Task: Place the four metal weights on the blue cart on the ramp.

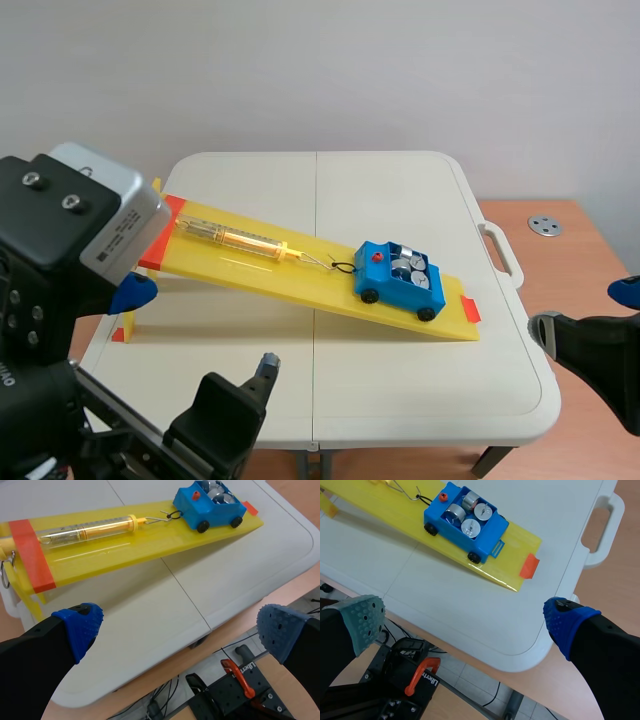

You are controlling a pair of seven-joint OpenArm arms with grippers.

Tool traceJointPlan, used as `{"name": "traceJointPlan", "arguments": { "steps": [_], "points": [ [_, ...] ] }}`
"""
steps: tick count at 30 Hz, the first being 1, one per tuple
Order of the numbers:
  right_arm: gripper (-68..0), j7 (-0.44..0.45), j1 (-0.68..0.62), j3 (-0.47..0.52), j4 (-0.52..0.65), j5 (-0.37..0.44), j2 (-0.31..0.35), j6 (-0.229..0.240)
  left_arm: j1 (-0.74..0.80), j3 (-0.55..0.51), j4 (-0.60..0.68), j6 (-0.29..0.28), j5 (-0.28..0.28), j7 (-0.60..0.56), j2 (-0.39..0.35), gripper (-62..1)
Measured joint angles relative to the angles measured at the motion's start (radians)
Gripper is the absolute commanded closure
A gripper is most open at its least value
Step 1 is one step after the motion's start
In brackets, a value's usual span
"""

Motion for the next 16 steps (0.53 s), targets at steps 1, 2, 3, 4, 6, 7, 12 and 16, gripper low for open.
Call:
{"name": "traceJointPlan", "arguments": {
  "steps": [1, 2, 3, 4, 6, 7, 12, 16],
  "points": [
    [-66.1, 0.000, 0.000, 0.000, 0.000, 0.000, 0.000, 0.000, 0.000, 0.000, 0.000, 0.000, 0.000, -0.005, 0.000, -62.3],
    [-66.1, 0.000, 0.000, 0.000, 0.000, 0.000, 0.000, 0.000, 0.000, 0.000, 0.000, 0.000, 0.000, -0.010, 0.000, -62.3],
    [-66.1, 0.000, 0.000, 0.000, 0.000, 0.000, 0.000, 0.000, 0.000, 0.000, 0.000, 0.000, 0.000, -0.017, 0.000, -62.3],
    [-66.1, 0.000, 0.000, 0.000, 0.000, 0.000, 0.000, 0.000, 0.000, 0.000, 0.000, 0.000, 0.000, -0.024, 0.000, -62.3],
    [-66.1, 0.000, 0.000, 0.000, 0.000, 0.000, 0.000, 0.000, 0.000, 0.000, 0.000, 0.000, 0.000, -0.031, 0.000, -62.3],
    [-66.1, 0.000, 0.000, 0.000, 0.000, 0.000, 0.000, 0.000, 0.000, 0.000, 0.000, 0.000, 0.000, -0.031, 0.000, -62.3],
    [-66.1, 0.001, 0.000, 0.000, 0.000, 0.000, 0.000, 0.000, 0.000, 0.000, 0.000, 0.000, 0.000, -0.030, 0.000, -62.3],
    [-66.1, 0.002, 0.000, 0.000, 0.000, 0.000, 0.000, 0.000, 0.000, 0.000, 0.000, 0.000, 0.000, -0.030, 0.000, -62.3]
  ]
}}
